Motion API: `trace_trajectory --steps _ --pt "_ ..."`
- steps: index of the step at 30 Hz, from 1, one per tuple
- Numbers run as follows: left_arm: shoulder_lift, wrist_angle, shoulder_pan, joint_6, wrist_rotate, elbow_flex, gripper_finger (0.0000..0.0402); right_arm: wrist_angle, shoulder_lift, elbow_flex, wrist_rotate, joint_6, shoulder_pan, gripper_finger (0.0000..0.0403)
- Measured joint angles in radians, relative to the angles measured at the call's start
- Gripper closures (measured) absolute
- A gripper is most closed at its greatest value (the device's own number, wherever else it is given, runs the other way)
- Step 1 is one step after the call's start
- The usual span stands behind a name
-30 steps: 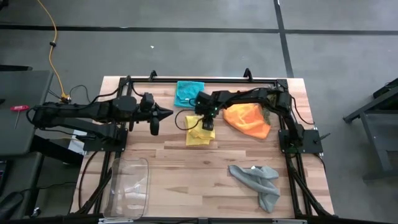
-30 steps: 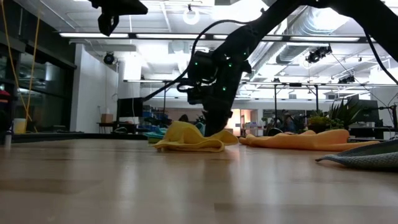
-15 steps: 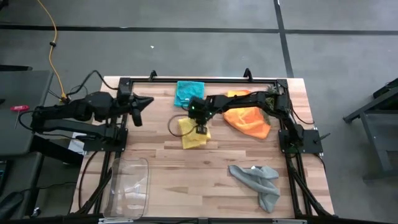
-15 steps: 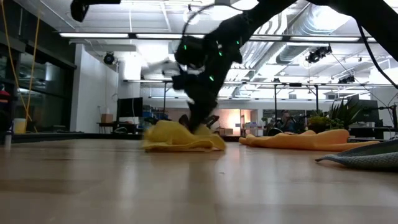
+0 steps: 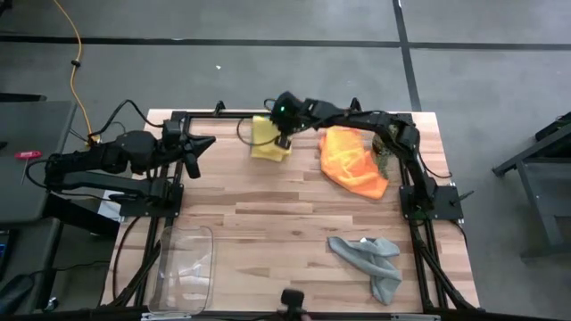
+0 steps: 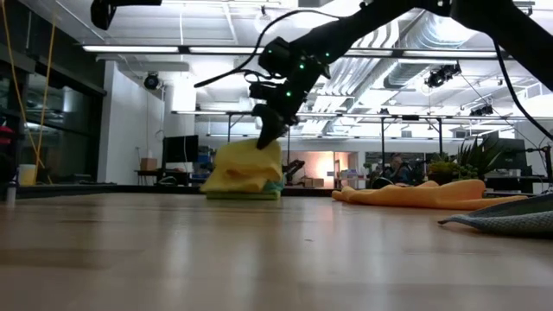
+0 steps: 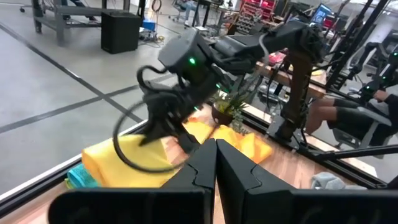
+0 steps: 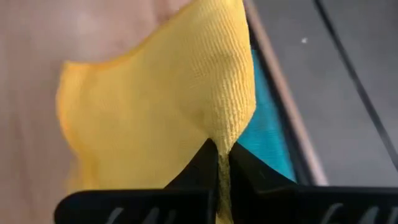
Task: Fold microfiber towels
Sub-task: Stack the yellow microfiber towel on the folded microfiber towels
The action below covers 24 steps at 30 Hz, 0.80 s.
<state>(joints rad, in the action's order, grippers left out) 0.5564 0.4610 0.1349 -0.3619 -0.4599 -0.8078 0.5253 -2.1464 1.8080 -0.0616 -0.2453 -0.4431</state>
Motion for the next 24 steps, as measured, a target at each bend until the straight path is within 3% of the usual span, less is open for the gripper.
trace_trajectory --steps 8,18,21,24 --pt "0.002 0.0 0.0 -0.02 0.0 0.0 0.0401 -0.031 -0.015 0.004 0.001 -0.007 -0.073 0.0402" --pt "0.007 0.008 0.0 -0.047 0.003 0.0 0.0401 -0.072 -0.08 0.004 0.008 -0.035 -0.067 0.0401" --pt "0.007 0.013 0.0 -0.047 0.002 0.0 0.0401 -0.108 -0.08 0.004 0.014 -0.037 -0.067 0.0377" --pt "0.008 0.014 0.0 -0.047 0.002 0.0 0.0402 -0.099 -0.08 0.005 0.02 -0.037 -0.07 0.0327"
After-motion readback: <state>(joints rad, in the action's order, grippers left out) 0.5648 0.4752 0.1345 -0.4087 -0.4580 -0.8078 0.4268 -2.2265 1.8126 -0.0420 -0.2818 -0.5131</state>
